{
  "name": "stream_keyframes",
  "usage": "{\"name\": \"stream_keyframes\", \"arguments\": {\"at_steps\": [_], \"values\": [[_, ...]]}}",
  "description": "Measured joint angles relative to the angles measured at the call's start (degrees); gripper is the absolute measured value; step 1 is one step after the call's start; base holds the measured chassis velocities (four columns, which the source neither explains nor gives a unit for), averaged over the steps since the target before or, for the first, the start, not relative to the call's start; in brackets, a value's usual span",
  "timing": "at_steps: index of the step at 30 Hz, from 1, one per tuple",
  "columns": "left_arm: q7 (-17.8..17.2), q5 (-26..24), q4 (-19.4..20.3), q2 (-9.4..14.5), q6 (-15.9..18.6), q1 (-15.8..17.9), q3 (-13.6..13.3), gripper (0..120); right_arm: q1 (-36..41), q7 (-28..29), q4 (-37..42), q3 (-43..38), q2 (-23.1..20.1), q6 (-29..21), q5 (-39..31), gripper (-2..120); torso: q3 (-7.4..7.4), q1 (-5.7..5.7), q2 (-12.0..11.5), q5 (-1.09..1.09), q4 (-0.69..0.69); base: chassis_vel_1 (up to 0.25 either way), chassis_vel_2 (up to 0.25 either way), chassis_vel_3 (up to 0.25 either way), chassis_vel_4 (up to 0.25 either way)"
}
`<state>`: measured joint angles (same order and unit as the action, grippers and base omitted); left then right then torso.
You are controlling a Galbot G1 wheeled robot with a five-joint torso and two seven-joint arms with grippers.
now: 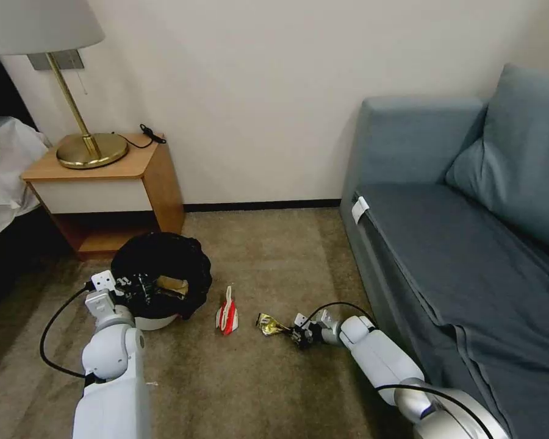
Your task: Pick up the trash bin, then pick up the garbage on the floor and place it into the trash bin.
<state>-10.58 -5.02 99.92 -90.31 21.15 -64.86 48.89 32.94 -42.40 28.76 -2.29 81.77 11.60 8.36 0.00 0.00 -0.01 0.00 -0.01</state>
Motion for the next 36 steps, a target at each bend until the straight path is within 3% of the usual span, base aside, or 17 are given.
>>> {"name": "stream_keyframes", "arguments": {"at_steps": [12, 26, 36], "values": [[0.00, 0.01, -0.69, -0.10, -0.11, 0.50, -0.26, 4, 0.97, 2.21, 7.80, 1.23, -1.04, 1.22, -10.42, 0, 0.00, 0.00, 0.01, 0.00, 0.00, 0.000, 0.000, 0.000, 0.000], [0.00, 0.09, -1.70, -0.15, -0.13, 1.76, -0.92, 4, -1.98, 21.97, 14.83, 7.76, 1.29, 7.03, -19.49, 0, 0.00, 0.00, 0.01, -0.01, 0.01, 0.000, 0.000, 0.000, 0.000], [-0.02, 0.73, -1.92, -0.60, -0.06, 2.68, -1.75, 4, -4.89, 30.09, 26.37, 15.53, 2.61, 5.28, -22.91, 0, 0.00, 0.00, 0.01, 0.00, 0.01, 0.000, 0.000, 0.000, 0.000]]}}
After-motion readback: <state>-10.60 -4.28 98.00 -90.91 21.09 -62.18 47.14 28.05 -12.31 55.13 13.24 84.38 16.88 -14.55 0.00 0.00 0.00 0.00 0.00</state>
